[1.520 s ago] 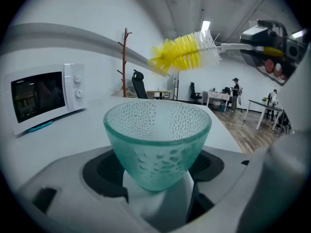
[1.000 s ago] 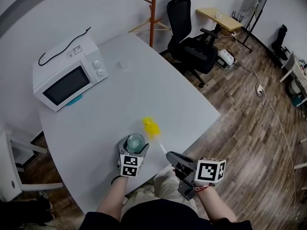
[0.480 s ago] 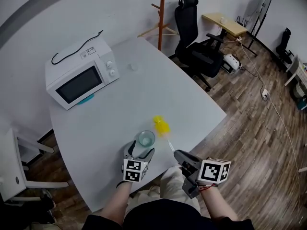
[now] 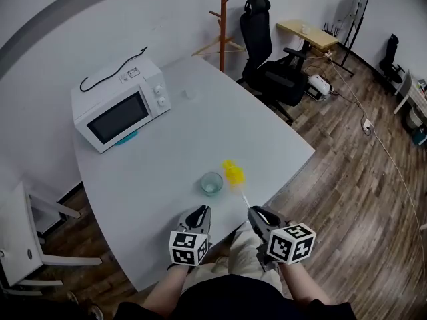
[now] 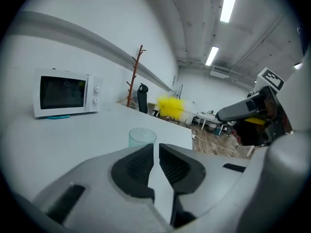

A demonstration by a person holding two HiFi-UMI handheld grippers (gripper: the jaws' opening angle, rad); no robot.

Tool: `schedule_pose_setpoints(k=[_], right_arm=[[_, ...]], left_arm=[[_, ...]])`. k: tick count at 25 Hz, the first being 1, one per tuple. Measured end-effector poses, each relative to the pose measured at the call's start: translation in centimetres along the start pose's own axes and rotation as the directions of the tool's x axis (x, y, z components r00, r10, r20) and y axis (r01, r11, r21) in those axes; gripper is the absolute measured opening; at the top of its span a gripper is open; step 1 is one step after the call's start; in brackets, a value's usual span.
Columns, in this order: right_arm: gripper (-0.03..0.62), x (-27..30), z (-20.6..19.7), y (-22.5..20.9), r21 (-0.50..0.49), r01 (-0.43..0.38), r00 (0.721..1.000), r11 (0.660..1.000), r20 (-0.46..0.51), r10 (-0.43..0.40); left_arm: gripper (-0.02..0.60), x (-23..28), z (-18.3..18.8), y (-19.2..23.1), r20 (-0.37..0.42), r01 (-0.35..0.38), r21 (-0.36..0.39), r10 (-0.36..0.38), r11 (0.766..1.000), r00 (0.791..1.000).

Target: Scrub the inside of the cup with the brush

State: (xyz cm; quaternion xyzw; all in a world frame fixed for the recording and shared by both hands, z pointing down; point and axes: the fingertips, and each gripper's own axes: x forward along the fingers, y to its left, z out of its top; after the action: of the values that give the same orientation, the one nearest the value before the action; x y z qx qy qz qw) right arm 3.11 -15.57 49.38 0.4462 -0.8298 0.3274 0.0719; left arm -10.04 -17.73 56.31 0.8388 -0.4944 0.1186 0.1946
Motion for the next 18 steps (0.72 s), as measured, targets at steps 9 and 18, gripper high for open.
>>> schedule_pose_setpoints(k=[9, 18], right_arm=[[0.052, -2.5, -2.5, 1.4, -0.189, 0.096, 0.995, 0.977, 0.048, -0.088], [0.052, -4.9, -4.5, 1.6, -0.213, 0.090, 0.995, 0.973, 0.050, -0.081]], left_arm=[[0.018, -3.9, 0.9, -3.1, 0.018, 0.044, -0.011, -0.043, 0.999, 0.999], [0.018, -5.5, 1.4, -5.7, 0.029, 0.043, -0.003, -0.043, 0.999, 0.999]])
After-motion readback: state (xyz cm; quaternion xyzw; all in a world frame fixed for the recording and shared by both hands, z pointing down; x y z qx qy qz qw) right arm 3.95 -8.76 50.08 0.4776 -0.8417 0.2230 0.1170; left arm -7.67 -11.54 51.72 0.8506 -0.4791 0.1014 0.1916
